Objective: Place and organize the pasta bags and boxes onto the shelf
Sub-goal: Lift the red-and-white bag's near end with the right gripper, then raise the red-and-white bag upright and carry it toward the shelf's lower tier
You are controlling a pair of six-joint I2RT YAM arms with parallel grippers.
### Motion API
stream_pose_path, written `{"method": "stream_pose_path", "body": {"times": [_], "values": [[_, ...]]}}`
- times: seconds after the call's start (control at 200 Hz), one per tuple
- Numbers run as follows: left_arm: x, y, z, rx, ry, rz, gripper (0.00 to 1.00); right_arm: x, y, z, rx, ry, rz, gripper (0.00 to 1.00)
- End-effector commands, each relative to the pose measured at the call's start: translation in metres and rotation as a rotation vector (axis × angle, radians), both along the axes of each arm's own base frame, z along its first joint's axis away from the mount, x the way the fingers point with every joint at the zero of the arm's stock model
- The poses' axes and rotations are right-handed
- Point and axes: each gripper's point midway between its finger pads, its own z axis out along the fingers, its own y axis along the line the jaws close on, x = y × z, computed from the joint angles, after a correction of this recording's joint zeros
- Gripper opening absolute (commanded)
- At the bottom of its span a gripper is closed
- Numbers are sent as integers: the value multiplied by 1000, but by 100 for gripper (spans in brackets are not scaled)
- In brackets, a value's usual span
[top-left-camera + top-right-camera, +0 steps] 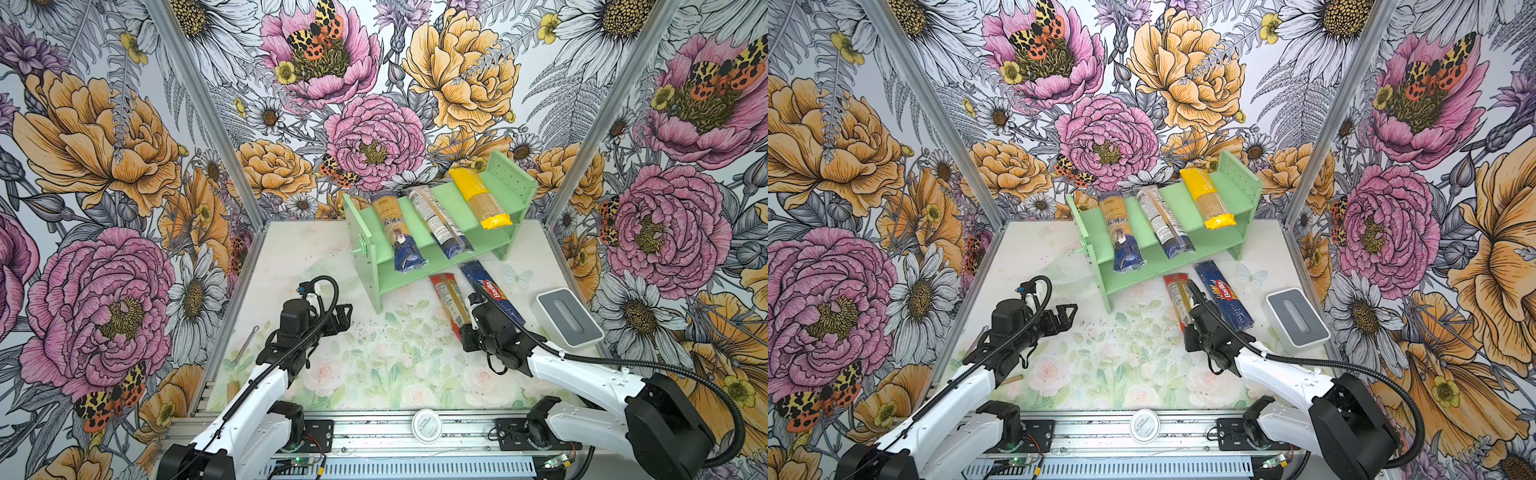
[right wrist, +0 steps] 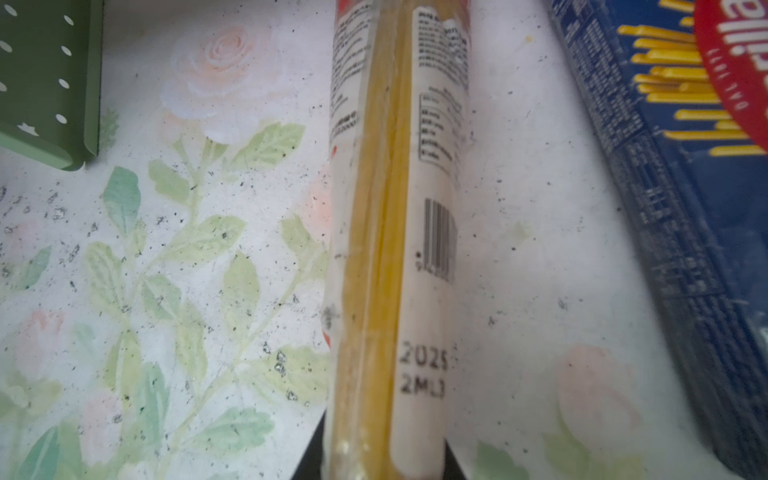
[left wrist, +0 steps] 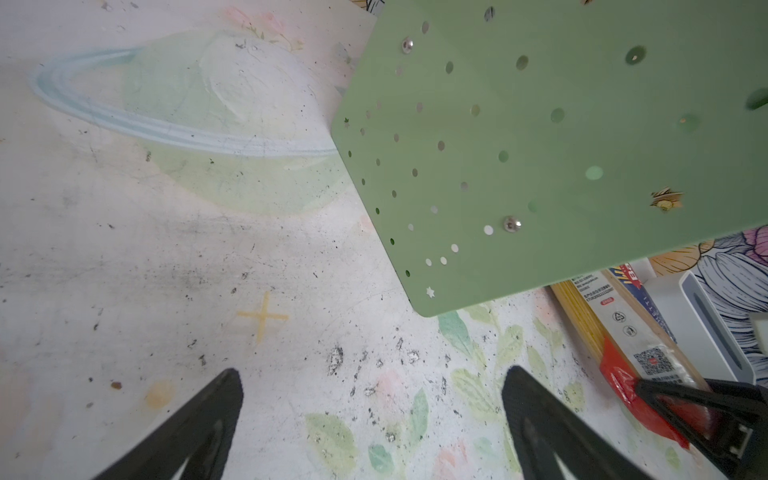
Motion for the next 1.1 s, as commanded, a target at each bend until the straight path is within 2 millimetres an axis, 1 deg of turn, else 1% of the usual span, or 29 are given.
{"method": "stream_pose_path", "body": {"times": [0.0, 0.31, 0.415, 0.726, 0.961, 1.096], "values": [[2, -2, 3, -27, -11, -4, 99, 15, 17, 46, 98, -97, 36, 0], [3, -1, 0, -25, -3, -2, 99, 9, 22, 79, 156, -125, 71, 0], [3, -1, 0, -26, -2, 0, 99, 8, 21, 88, 166, -136, 73, 0], [3, -1, 1, -26, -3, 0, 99, 1, 14, 105, 172, -160, 69, 0], [2, -1, 0, -29, -3, 1, 99, -6, 11, 133, 200, -198, 81, 0], [3, -1, 0, -32, -3, 2, 99, -10, 9, 143, 204, -204, 83, 0]]}}
